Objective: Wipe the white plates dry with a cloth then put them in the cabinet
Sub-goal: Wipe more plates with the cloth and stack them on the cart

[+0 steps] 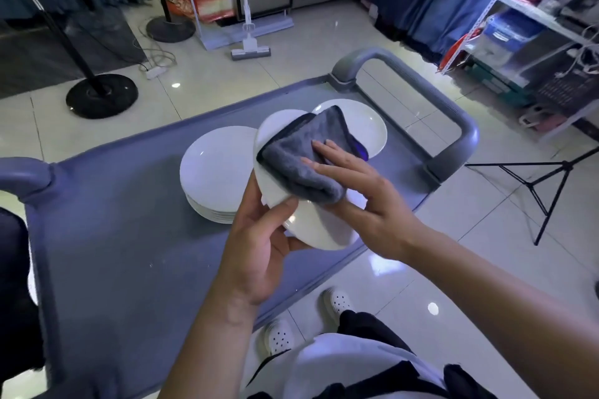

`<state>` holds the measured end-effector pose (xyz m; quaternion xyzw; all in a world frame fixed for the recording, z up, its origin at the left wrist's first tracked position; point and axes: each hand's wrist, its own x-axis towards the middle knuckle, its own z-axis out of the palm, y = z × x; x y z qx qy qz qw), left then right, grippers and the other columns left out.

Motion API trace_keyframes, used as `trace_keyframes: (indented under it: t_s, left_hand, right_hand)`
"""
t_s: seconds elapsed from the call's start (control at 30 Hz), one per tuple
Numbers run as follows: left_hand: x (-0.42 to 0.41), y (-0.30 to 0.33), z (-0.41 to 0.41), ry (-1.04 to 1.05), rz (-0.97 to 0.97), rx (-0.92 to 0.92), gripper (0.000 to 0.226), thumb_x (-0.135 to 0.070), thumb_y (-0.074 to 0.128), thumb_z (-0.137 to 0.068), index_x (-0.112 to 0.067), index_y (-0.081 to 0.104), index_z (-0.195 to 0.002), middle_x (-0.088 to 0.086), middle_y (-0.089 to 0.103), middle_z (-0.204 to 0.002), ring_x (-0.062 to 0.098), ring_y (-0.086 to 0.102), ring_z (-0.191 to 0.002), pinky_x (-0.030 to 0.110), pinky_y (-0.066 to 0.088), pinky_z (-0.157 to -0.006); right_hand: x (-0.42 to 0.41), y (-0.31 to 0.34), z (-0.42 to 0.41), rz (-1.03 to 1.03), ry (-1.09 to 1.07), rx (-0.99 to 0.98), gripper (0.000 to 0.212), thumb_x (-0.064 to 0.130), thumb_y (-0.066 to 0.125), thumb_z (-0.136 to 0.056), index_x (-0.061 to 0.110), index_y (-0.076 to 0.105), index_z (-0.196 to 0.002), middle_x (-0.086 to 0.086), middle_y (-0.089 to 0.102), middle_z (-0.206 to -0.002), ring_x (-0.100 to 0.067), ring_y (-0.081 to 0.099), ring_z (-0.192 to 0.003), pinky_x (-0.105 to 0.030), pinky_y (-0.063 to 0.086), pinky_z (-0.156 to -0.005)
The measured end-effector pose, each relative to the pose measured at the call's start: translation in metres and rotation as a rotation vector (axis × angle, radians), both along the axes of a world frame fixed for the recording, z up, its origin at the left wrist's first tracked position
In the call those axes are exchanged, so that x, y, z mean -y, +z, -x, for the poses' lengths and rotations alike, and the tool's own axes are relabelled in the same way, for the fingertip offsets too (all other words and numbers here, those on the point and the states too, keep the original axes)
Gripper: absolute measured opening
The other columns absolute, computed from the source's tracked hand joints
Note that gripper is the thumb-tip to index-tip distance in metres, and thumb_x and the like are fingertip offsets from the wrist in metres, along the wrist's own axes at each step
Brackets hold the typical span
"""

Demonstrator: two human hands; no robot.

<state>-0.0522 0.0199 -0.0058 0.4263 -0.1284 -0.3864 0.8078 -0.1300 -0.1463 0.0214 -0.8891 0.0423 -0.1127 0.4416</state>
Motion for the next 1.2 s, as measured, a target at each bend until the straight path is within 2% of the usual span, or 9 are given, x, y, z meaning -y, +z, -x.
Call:
trace_keyframes:
  t_s: [0.2, 0.37, 0.47, 0.67, 0.77, 0.9, 1.03, 1.13, 1.2]
  left_hand:
    - [-0.006, -0.002, 0.009, 0.045, -0.034, 0.023, 0.058, -0.008, 0.058, -0.088, -0.034, 0.058, -0.139, 0.007, 0.068, -0.13, 0.031, 0.065, -0.12, 0.059, 0.058, -0.085]
    - [-0.011, 0.003, 0.014, 0.124, 0.022, 0.014, 0.056, -0.006, 0.057, -0.087, -0.037, 0.062, -0.134, 0.001, 0.071, -0.125, 0.022, 0.068, -0.113, 0.051, 0.06, -0.079]
    - [-0.017, 0.004, 0.013, 0.211, 0.057, -0.021, 0.059, -0.006, 0.056, -0.087, -0.033, 0.057, -0.14, 0.001, 0.069, -0.126, 0.02, 0.067, -0.11, 0.041, 0.06, -0.07]
    - [-0.028, 0.0, 0.011, 0.338, 0.056, -0.111, 0.06, -0.008, 0.056, -0.091, -0.022, 0.048, -0.148, 0.003, 0.067, -0.128, 0.02, 0.066, -0.11, 0.032, 0.057, -0.064]
    - [-0.03, 0.002, 0.012, 0.398, 0.048, -0.148, 0.061, -0.009, 0.058, -0.088, -0.021, 0.049, -0.148, 0.004, 0.069, -0.124, 0.019, 0.069, -0.102, 0.03, 0.058, -0.059]
    - [-0.029, 0.006, 0.01, 0.497, 0.027, -0.121, 0.055, -0.009, 0.054, -0.091, -0.018, 0.051, -0.145, 0.005, 0.069, -0.121, 0.019, 0.068, -0.095, 0.032, 0.057, -0.059]
    - [-0.023, 0.009, 0.001, 0.646, 0.012, -0.089, 0.051, -0.005, 0.05, -0.097, -0.016, 0.049, -0.146, 0.004, 0.068, -0.12, 0.018, 0.068, -0.094, 0.029, 0.057, -0.063]
    - [-0.02, 0.014, -0.004, 0.677, 0.04, -0.071, 0.053, -0.007, 0.049, -0.097, -0.018, 0.047, -0.149, 0.005, 0.068, -0.132, 0.023, 0.068, -0.115, 0.035, 0.059, -0.085]
    - [-0.017, 0.018, -0.007, 0.648, 0.054, -0.062, 0.055, -0.007, 0.048, -0.096, -0.019, 0.046, -0.15, 0.005, 0.068, -0.132, 0.024, 0.068, -0.115, 0.039, 0.061, -0.08]
  right_hand:
    - [0.007, -0.021, -0.005, -0.074, -0.125, 0.0, 0.051, 0.017, 0.056, -0.093, 0.042, 0.052, -0.138, 0.005, 0.041, -0.157, -0.005, 0.026, -0.15, -0.049, 0.022, -0.123]
    - [0.003, -0.026, -0.001, -0.169, -0.263, -0.028, 0.049, 0.02, 0.058, -0.093, 0.038, 0.057, -0.138, 0.017, 0.041, -0.155, 0.004, 0.023, -0.148, -0.037, 0.02, -0.125]
    - [-0.004, -0.031, 0.0, -0.217, -0.289, -0.066, 0.044, 0.016, 0.059, -0.099, 0.036, 0.06, -0.138, 0.02, 0.04, -0.155, 0.005, 0.028, -0.145, -0.041, 0.026, -0.122]
    - [-0.026, -0.028, 0.004, -0.354, -0.273, -0.087, 0.048, 0.03, 0.054, -0.088, 0.032, 0.062, -0.135, 0.02, 0.04, -0.154, 0.004, 0.032, -0.143, -0.026, 0.033, -0.114]
    - [-0.043, -0.029, 0.01, -0.341, -0.249, -0.087, 0.046, 0.03, 0.053, -0.088, 0.046, 0.058, -0.131, 0.022, 0.038, -0.155, 0.002, 0.027, -0.147, -0.037, 0.029, -0.121]
    - [-0.068, -0.03, 0.012, -0.308, -0.208, -0.02, 0.047, 0.035, 0.057, -0.09, 0.066, 0.05, -0.124, 0.04, 0.033, -0.146, 0.01, 0.019, -0.146, -0.021, 0.021, -0.118]
    - [-0.078, -0.045, 0.02, -0.15, -0.073, 0.085, 0.05, 0.033, 0.058, -0.096, 0.05, 0.046, -0.142, 0.02, 0.032, -0.158, -0.004, 0.017, -0.152, -0.016, 0.018, -0.119]
    - [-0.053, -0.052, 0.019, -0.027, 0.095, 0.149, 0.054, 0.023, 0.058, -0.097, 0.038, 0.046, -0.147, 0.008, 0.032, -0.162, -0.016, 0.017, -0.154, -0.024, 0.019, -0.121]
    - [-0.031, -0.054, 0.014, -0.038, 0.123, 0.156, 0.052, 0.016, 0.061, -0.096, 0.031, 0.051, -0.145, 0.006, 0.035, -0.161, -0.016, 0.021, -0.153, -0.026, 0.022, -0.121]
